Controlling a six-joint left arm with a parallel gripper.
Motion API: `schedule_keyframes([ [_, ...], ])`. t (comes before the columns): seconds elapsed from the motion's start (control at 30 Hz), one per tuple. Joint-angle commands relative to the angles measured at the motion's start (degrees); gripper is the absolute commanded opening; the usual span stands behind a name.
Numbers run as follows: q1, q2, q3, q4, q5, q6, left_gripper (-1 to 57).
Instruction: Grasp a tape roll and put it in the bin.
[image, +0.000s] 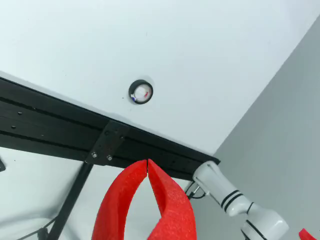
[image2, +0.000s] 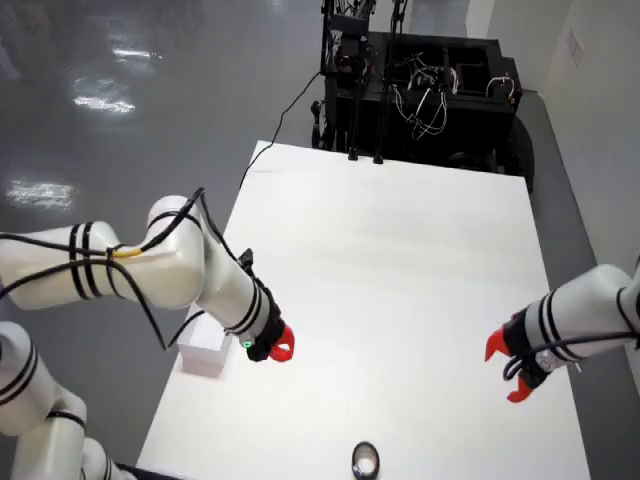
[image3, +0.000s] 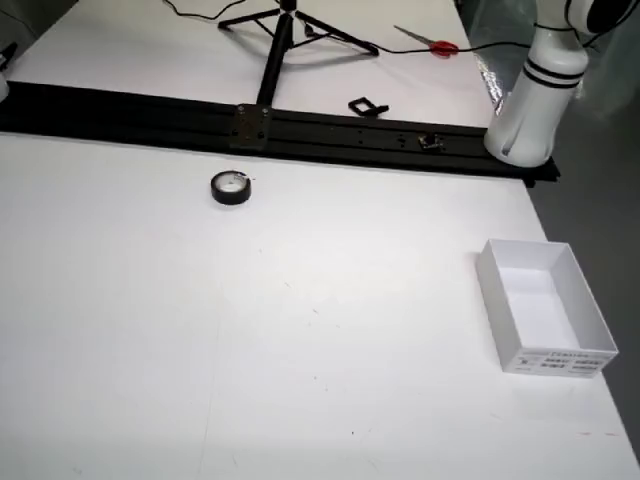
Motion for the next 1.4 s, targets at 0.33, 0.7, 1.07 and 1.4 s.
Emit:
schedule_keyframes([
  [0.33, -0.64, 0.79, -0.08, 0.0, -3.21, 3.95, 0.4],
  [0.7, -0.64, 9.32, -0.96, -0.26, -10.24, 4.3, -0.4],
  [1.07, -1.78, 40.61, -35.42, -0.35, 0.66, 12.04, -0.5],
  [1.4, -0.55, 46.58, -38.84, -0.88, -0.31, 14.58, -0.6],
])
